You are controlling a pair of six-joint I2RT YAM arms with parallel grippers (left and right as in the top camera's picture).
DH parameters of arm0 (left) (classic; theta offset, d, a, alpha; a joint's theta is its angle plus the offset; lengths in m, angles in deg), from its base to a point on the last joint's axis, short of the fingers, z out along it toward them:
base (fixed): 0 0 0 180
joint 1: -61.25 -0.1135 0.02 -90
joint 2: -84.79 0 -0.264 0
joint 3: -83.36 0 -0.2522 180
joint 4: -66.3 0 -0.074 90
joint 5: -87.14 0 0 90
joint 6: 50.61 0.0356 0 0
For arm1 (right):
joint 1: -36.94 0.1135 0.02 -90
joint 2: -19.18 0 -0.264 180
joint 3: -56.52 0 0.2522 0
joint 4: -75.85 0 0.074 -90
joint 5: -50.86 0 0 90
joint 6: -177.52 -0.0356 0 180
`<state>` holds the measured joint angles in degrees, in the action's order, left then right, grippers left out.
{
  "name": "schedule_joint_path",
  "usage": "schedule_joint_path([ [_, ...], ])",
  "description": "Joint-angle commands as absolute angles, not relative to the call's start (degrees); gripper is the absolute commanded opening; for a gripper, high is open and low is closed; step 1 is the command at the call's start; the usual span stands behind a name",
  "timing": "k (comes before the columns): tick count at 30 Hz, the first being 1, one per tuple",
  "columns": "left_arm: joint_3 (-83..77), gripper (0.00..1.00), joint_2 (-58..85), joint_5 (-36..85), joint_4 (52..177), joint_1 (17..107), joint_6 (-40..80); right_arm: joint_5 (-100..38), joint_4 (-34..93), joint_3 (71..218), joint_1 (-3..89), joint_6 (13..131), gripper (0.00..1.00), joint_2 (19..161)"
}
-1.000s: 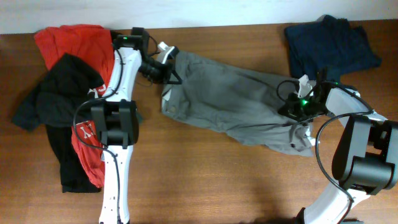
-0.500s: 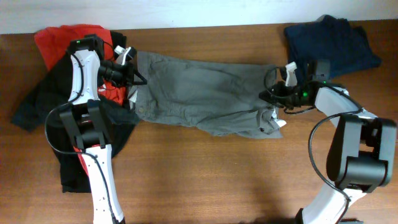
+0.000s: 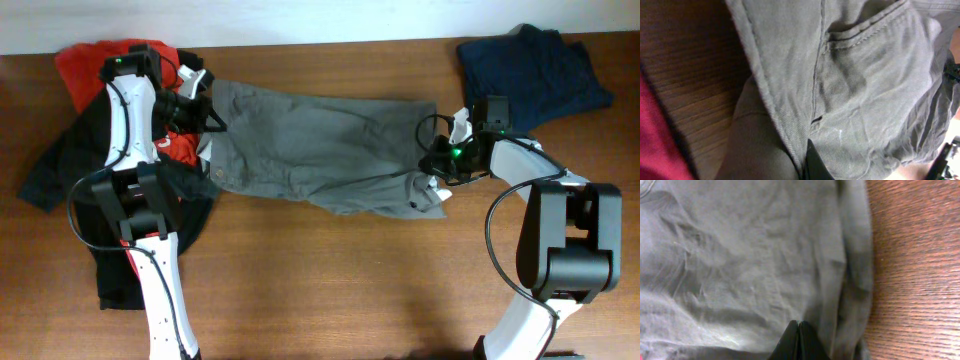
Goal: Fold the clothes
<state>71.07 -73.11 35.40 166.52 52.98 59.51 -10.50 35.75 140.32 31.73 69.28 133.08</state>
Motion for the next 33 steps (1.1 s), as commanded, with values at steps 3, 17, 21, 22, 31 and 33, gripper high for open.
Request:
schedule_joint_path([
  [3, 73.1, 0.0, -68.98, 33.35, 165.54, 52.74, 58.29, -12.27, 35.99, 139.95, 32.16, 68.43, 0.04, 134.92],
  [17, 73.71, 0.01, -59.65, 32.61, 166.15, 61.53, 58.29, -12.42, 36.66, 139.97, 33.61, 66.18, 0.04, 140.04],
  [21, 73.71, 0.01, -57.83, 30.53, 164.92, 68.21, 56.49, -12.45, 36.6, 139.97, 33.59, 66.2, 0.04, 140.06],
  [22, 73.71, 0.01, -57.77, 29.96, 164.05, 70.07, 55.55, -12.42, 36.6, 139.97, 33.59, 66.2, 0.04, 140.06],
  [31, 73.69, 0.0, -57.81, 21.31, 154.15, 84.85, 48.06, -12.42, 36.58, 139.97, 33.61, 66.22, 0.04, 140.06],
  [33, 73.69, 0.0, -57.81, 21.09, 152.49, 87.14, 47.51, -12.42, 36.55, 139.97, 33.61, 66.22, 0.04, 140.06],
])
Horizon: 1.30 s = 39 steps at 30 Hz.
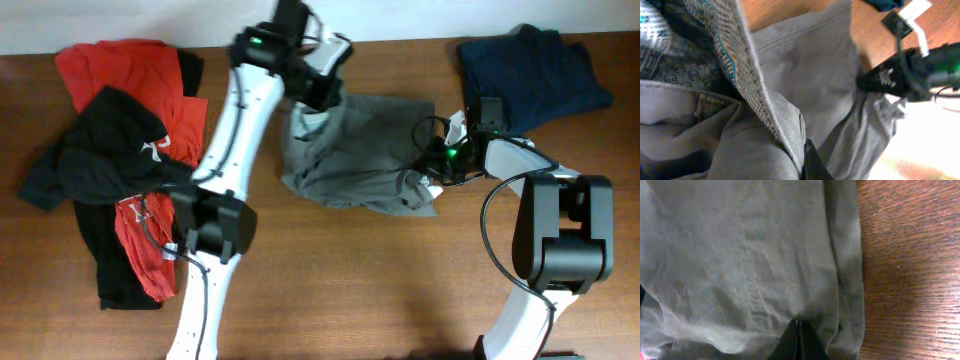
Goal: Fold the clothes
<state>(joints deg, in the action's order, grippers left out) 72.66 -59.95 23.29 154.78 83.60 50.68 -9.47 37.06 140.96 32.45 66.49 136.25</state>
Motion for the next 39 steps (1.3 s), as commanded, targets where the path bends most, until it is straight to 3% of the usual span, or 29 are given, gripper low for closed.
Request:
schedule_joint_path([
  [1, 73.65, 0.01, -57.92, 21.07, 151.7, 88.35, 47.51, -12.4, 36.58, 139.97, 33.59, 66.22, 0.03, 140.06],
  [14, 73.58, 0.02, -58.99, 18.27, 148.18, 98.42, 41.04, -12.42, 36.4, 139.97, 33.59, 66.22, 0.04, 140.06],
  [16, 73.58, 0.12, -58.99, 17.0, 148.18, 98.99, 41.06, -12.42, 37.06, 139.99, 33.19, 66.18, 0.04, 139.82],
  [20, 73.58, 0.14, -58.99, 16.83, 148.71, 99.01, 40.03, -11.4, 37.12, 141.3, 31.07, 65.76, 0.04, 136.14],
  [24, 73.58, 0.25, -58.99, 16.85, 149.3, 99.03, 40.03, -10.7, 32.49, 144.56, 26.7, 65.83, 0.05, 127.4],
  [28, 73.6, 0.26, -58.99, 16.76, 149.3, 98.77, 40.28, -10.39, 28.05, 146.44, 21.98, 66.53, 0.09, 118.96],
  [33, 73.67, 0.34, -56.81, 14.68, 149.38, 95.45, 40.47, -8.93, 22.04, 146.51, 17.37, 71.8, 0.24, 110.51],
  [37, 73.67, 0.45, -53.22, 14.66, 150.81, 89.46, 40.73, -8.73, 17.91, 146.42, 20.45, 76.39, 0.46, 112.41],
  [39, 73.67, 0.48, -52.59, 14.64, 152.42, 86.77, 41.83, -8.75, 16.97, 146.42, 23.16, 77.68, 0.63, 114.75],
])
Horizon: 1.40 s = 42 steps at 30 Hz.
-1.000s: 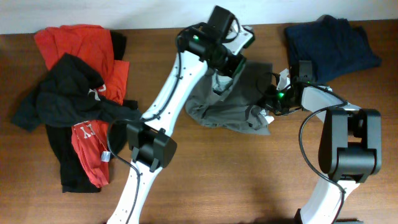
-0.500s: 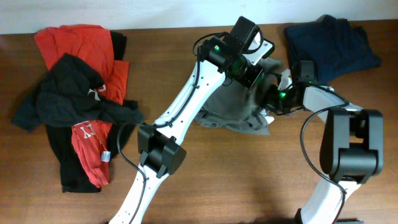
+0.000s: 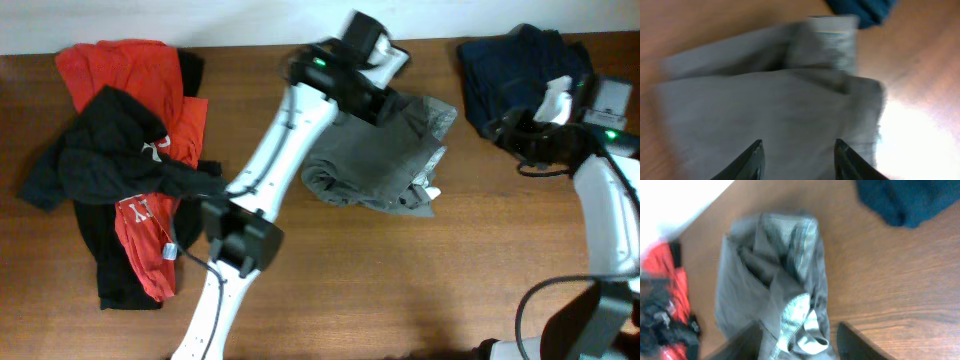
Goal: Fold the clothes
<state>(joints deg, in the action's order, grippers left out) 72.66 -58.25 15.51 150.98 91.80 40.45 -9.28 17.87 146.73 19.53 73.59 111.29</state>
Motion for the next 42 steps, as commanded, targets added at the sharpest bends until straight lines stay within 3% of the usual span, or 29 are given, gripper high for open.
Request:
schedule_joint_path([
  [1, 73.67, 0.49, -52.59, 14.64, 153.34, 85.77, 42.48, -8.77, 16.84, 146.4, 24.01, 77.74, 0.69, 115.66],
  [3, 73.65, 0.49, -52.61, 14.62, 155.66, 83.8, 44.14, -8.77, 16.9, 146.4, 25.8, 78.03, 0.84, 118.72],
  [8, 73.65, 0.49, -52.68, 9.72, 158.59, 80.24, 44.91, -8.8, 20.77, 146.4, 28.51, 80.85, 0.99, 125.5],
  [23, 73.65, 0.5, -52.68, 2.2, 159.44, 79.45, 45.32, -19.42, 34.48, 146.4, 35.62, 77.57, 0.99, 139.29],
  [33, 73.65, 0.5, -52.89, 2.2, 159.44, 79.45, 45.3, -36.29, 34.0, 146.33, 41.89, 73.5, 0.6, 143.12],
  [36, 73.65, 0.5, -52.89, 2.2, 159.46, 79.45, 45.3, -36.44, 33.1, 146.33, 42.22, 73.02, 0.22, 144.3],
  [38, 73.65, 0.5, -52.89, 2.2, 159.46, 79.47, 45.3, -36.38, 32.66, 146.33, 42.17, 73.0, 0.04, 144.6],
  [42, 73.65, 0.51, -52.96, 2.2, 159.68, 79.45, 45.28, -35.09, 32.07, 146.38, 42.04, 72.17, 0.04, 144.34],
])
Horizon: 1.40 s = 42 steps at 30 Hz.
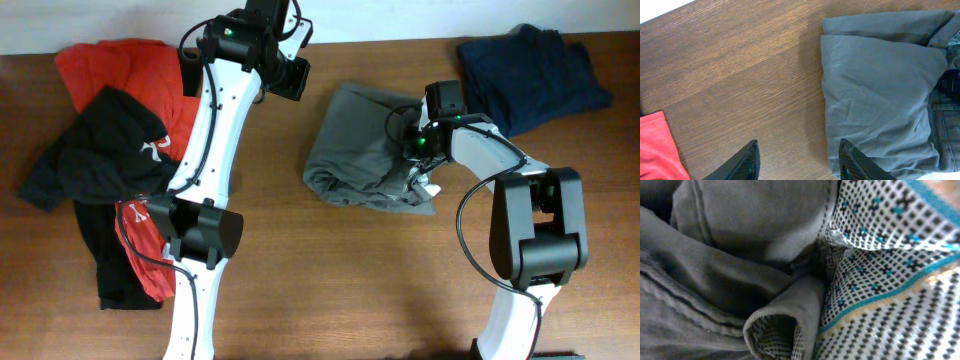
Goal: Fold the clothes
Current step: 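Grasp the folded grey shorts with the right gripper and carry them to the upper right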
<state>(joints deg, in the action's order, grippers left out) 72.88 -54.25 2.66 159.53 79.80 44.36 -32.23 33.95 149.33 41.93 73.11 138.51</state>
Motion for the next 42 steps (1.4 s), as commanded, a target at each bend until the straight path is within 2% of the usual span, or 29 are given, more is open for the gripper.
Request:
schedule_joint_path([
  [1, 73.65, 0.51, -53.0, 2.2, 159.7, 79.45, 45.28, -33.84, 32.1, 146.38, 41.83, 72.17, 0.04, 144.03],
  [7, 73.65, 0.51, -53.11, 2.16, 159.66, 79.45, 45.3, -20.47, 30.3, 149.09, 37.93, 71.93, 0.04, 137.54],
  [11, 73.65, 0.51, -53.11, 1.59, 159.59, 79.45, 45.3, -12.49, 30.61, 150.9, 34.31, 66.29, 0.04, 131.07],
  [17, 73.65, 0.51, -53.11, 1.59, 159.13, 79.45, 45.28, -2.61, 40.4, 151.25, 29.02, 52.58, 0.04, 122.42],
  [24, 73.65, 0.51, -53.11, 1.59, 159.0, 79.45, 45.3, -1.89, 55.98, 151.4, 26.5, 43.19, 0.04, 120.67],
  [29, 73.65, 0.51, -53.11, 1.59, 159.0, 79.45, 45.28, -8.51, 71.98, 151.4, 23.57, 34.6, 0.04, 120.69],
  [36, 73.65, 0.51, -53.13, 1.57, 159.26, 79.23, 45.28, -36.27, 75.24, 151.4, 22.66, 23.27, 0.04, 120.91],
  [42, 73.65, 0.51, -53.24, -0.79, 158.96, 79.08, 45.26, -39.09, 91.44, 151.53, 20.93, 23.06, 0.04, 125.83],
])
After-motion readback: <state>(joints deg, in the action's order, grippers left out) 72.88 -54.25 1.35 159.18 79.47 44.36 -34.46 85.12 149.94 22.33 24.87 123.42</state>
